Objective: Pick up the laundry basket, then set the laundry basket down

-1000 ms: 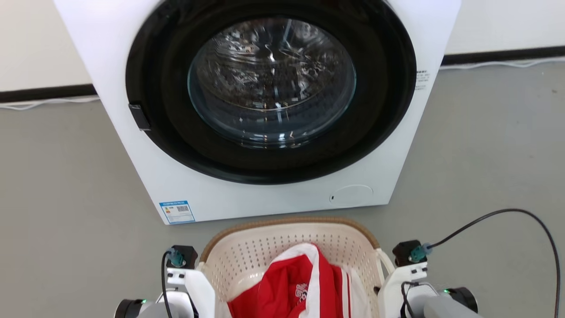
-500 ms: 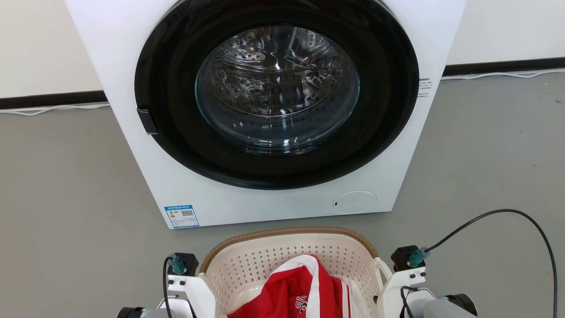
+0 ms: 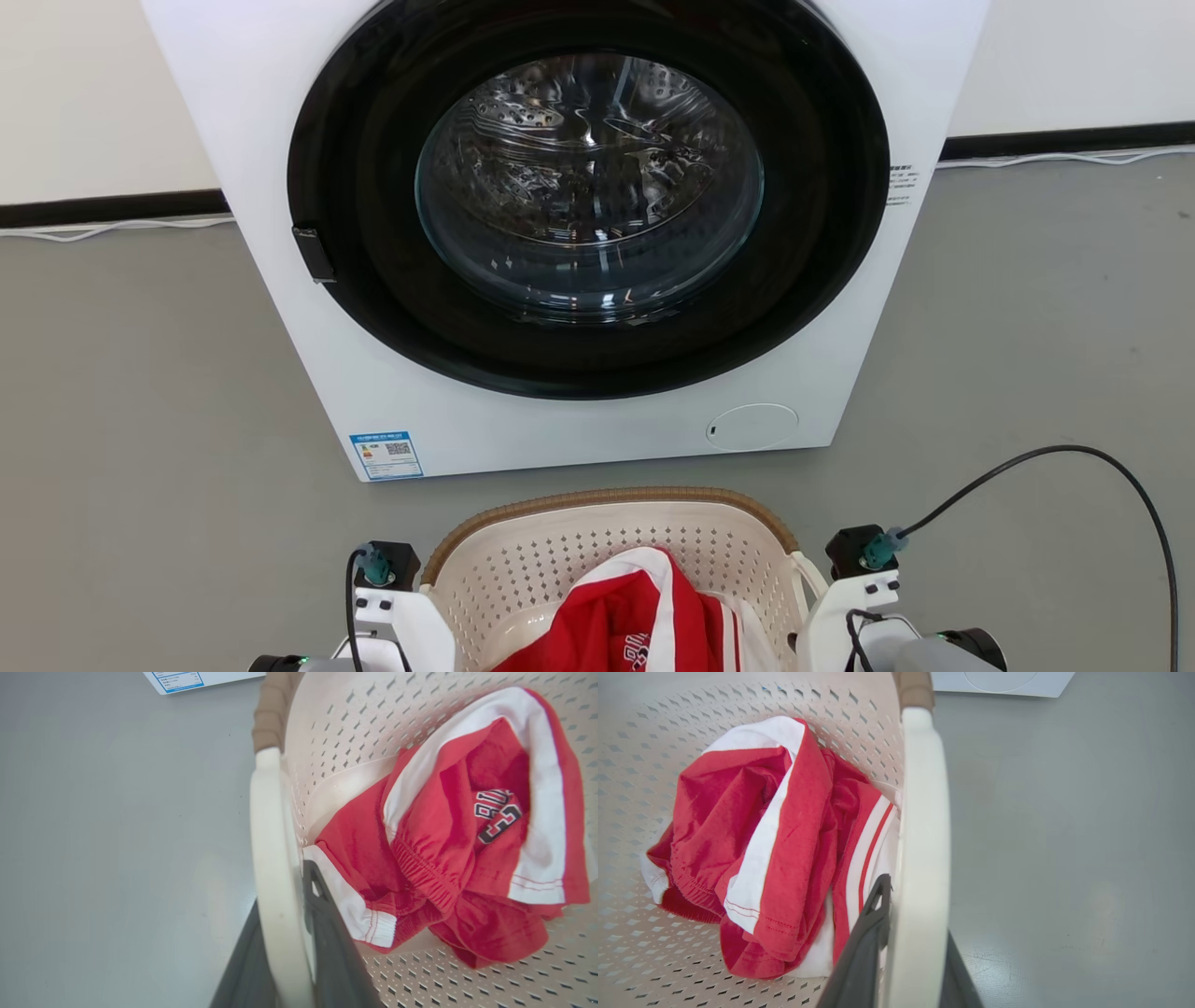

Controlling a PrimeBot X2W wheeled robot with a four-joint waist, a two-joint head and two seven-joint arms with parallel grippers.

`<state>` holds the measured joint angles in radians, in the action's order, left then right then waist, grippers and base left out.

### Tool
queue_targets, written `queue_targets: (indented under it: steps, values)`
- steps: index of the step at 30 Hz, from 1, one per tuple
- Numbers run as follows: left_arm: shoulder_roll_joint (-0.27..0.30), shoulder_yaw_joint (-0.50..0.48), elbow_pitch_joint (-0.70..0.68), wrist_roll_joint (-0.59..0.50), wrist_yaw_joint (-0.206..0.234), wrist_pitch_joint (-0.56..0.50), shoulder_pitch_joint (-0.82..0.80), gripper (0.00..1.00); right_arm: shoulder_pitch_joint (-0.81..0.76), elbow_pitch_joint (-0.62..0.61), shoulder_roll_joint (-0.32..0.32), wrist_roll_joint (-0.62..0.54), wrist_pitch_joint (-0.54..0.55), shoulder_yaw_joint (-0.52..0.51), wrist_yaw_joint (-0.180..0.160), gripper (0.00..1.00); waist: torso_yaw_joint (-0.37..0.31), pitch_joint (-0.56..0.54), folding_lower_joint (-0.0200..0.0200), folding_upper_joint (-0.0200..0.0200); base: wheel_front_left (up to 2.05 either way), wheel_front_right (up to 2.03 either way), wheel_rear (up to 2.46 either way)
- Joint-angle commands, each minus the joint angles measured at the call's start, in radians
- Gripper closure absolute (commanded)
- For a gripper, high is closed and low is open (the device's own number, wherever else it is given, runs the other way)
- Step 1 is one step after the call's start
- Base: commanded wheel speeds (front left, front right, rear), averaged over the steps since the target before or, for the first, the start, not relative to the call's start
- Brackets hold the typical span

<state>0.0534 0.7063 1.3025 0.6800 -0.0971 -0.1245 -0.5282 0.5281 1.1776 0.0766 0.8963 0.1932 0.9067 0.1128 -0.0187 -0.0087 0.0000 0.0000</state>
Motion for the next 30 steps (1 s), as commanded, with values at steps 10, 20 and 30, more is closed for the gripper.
queue_targets:
  steps: [10, 20, 30]
  values:
    - [0.009, 0.0, -0.012, 0.007, -0.021, -0.011, -0.014, 1.0, 0.021, -0.033, -0.026, 0.037, -0.027, 0.052, 0.018, 1.0, 0.009, 0.004, 0.0, 0.0, 0.0, 0.0, 0.0]
    - [0.011, 0.004, -0.012, 0.014, -0.021, -0.012, -0.014, 1.0, 0.027, -0.026, -0.026, 0.065, -0.03, 0.08, 0.018, 1.0, 0.007, 0.004, 0.0, 0.0, 0.0, 0.0, 0.0]
    - [0.01, 0.01, -0.012, 0.023, -0.02, -0.012, -0.017, 1.0, 0.035, -0.013, -0.026, 0.092, -0.041, 0.105, 0.018, 1.0, 0.009, 0.005, 0.0, 0.0, 0.0, 0.0, 0.0]
